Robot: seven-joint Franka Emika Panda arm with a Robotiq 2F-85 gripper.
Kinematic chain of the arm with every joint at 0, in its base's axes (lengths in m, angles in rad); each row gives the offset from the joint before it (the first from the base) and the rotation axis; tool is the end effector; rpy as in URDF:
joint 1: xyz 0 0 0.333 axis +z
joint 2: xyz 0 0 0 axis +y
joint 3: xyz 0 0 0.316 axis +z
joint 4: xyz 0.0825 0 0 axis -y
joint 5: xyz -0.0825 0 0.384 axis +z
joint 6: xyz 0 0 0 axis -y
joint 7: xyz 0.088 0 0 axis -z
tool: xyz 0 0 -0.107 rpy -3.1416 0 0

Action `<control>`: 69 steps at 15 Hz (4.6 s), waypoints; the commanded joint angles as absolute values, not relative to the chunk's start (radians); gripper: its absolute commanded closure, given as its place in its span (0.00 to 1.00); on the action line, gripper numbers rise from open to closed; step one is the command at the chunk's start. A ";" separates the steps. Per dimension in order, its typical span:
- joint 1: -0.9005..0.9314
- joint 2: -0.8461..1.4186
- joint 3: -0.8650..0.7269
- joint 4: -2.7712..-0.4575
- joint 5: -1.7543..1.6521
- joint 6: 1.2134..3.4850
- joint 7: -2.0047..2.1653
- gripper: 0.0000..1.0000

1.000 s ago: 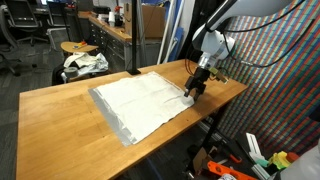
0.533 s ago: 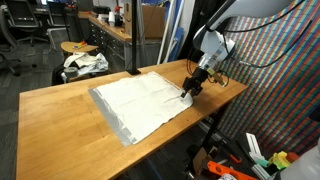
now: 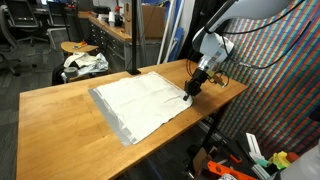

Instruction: Fold the white towel in half from right to left

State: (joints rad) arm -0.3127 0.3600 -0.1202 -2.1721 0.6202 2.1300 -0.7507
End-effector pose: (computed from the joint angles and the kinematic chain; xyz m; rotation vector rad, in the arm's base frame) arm 0.4839 -0.1970 0.2041 -2.5872 0.1596 0.1125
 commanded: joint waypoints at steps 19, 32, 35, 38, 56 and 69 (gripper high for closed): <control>-0.221 0.263 -0.063 -2.242 0.354 2.094 -0.658 0.86; -0.200 0.158 -0.060 -2.296 0.392 2.184 -0.642 0.87; -0.185 0.123 -0.059 -2.320 0.389 2.180 -0.647 0.87; -0.166 0.092 -0.057 -2.342 0.395 2.178 -0.647 0.87; -0.022 -0.059 -0.008 -2.475 0.388 2.343 -0.560 0.87; 0.072 -0.168 0.024 -2.597 0.379 2.460 -0.513 0.87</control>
